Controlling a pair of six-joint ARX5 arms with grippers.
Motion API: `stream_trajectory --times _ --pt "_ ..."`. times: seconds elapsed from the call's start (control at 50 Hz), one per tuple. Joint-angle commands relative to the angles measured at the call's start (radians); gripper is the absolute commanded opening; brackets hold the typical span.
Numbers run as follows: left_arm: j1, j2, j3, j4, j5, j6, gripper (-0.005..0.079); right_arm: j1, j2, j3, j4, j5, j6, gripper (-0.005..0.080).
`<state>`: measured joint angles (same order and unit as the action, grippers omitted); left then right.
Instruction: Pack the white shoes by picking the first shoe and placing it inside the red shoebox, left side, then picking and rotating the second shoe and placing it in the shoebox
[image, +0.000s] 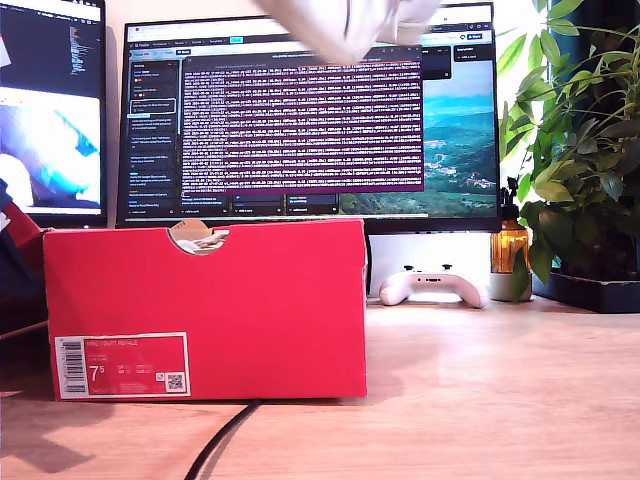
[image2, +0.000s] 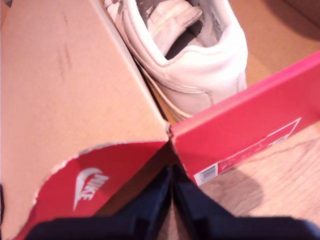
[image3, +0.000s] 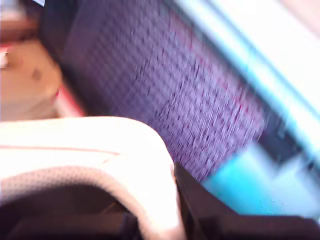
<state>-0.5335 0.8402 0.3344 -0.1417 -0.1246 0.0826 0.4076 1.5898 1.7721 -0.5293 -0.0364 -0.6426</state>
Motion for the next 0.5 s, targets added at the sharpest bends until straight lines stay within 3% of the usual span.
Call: stream_trajectory --times 0.0,0.28,0.48 --pt "0.001 0.004 0.010 0.008 0.001 -0.004 -0.0019 0.022 0.040 0.030 0.047 0.006 -0.035 -0.0013" --pt "0.001 0.004 0.010 0.008 0.001 -0.004 -0.0019 0.080 0.133 0.030 0.137 0.064 -0.243 -0.0013" --pt "0.001 0.004 0.010 0.008 0.002 -0.004 -0.0019 0.099 0.185 0.030 0.175 0.070 -0.274 -0.0013"
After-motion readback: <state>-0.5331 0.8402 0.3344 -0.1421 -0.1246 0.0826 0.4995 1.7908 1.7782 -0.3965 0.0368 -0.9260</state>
